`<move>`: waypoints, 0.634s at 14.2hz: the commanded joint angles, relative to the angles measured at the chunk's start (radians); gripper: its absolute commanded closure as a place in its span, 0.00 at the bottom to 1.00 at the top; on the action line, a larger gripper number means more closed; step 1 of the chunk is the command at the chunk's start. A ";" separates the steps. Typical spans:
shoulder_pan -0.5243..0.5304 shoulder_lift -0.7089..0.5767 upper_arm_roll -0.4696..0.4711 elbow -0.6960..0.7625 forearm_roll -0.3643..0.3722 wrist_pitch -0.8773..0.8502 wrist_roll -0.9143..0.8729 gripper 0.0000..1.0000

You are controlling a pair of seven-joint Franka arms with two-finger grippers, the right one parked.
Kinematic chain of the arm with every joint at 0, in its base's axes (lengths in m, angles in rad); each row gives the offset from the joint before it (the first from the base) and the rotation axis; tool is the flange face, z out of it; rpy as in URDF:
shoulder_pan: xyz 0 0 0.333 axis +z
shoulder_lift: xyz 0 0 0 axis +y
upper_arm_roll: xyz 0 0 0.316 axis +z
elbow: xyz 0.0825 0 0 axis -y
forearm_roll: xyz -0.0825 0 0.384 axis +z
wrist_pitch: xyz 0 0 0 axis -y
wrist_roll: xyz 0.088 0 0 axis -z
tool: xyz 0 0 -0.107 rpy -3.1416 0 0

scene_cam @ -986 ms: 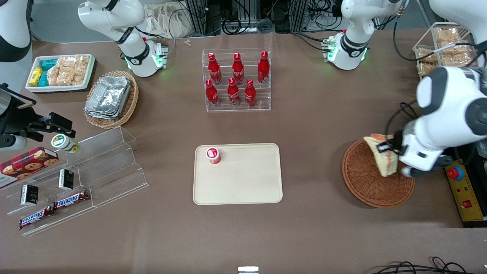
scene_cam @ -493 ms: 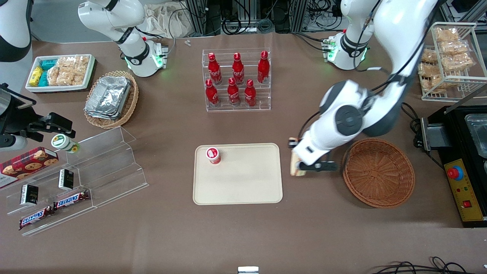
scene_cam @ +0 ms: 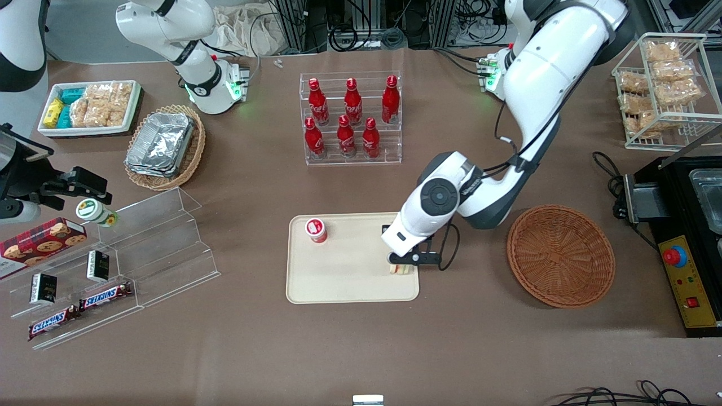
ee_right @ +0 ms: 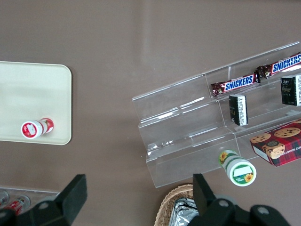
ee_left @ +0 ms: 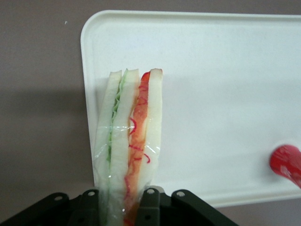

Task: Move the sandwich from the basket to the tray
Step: 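Carry the sandwich over the cream tray and lower it onto the tray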

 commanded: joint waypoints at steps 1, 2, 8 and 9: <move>-0.017 0.066 0.011 0.043 0.102 0.039 -0.056 0.64; -0.023 0.075 0.011 0.043 0.137 0.044 -0.068 0.03; -0.011 -0.110 0.000 0.043 0.190 -0.179 -0.099 0.00; -0.003 -0.159 -0.001 0.043 0.137 -0.223 -0.076 0.00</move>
